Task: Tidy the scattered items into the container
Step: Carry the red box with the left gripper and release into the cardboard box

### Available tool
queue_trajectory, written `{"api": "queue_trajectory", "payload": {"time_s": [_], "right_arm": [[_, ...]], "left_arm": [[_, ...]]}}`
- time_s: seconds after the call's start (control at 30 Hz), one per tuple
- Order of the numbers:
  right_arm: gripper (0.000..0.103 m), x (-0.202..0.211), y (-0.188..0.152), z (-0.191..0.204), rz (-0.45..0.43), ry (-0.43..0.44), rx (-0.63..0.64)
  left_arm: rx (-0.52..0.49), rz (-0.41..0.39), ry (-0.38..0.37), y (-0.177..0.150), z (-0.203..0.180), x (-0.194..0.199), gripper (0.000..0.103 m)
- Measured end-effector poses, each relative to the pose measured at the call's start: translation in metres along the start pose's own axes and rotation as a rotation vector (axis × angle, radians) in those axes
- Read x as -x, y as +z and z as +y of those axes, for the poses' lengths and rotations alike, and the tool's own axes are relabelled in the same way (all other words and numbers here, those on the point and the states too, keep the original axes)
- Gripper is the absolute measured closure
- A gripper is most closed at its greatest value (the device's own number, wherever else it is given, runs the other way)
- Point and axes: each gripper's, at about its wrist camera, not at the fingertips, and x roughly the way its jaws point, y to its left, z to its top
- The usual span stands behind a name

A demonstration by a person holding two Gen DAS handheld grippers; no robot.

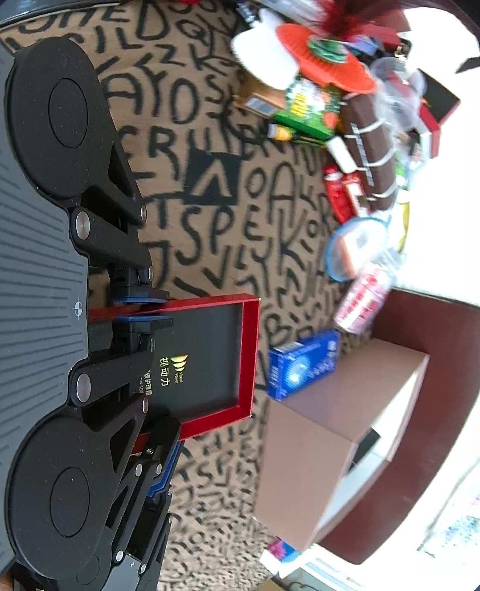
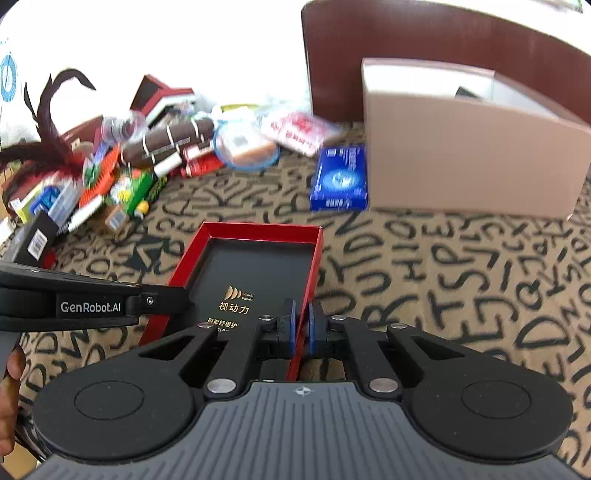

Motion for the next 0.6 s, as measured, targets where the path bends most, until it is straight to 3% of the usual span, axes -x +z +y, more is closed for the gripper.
{"api": "queue_trajectory", "payload": {"time_s": [0.37, 0.6], "right_arm": [[0.095, 0.027, 0.070, -0.027, -0.194, -0.034, 0.011], [0.095, 0.028, 0.122, -0.051, -0.293, -0.107, 0.046]], "left_arm": [[-0.065, -0.169, -0.059, 0.081, -0.034, 0.021, 0.102], [-0.091, -0.213, -0.113, 0.138, -0.066, 0.009, 0.101]]}}
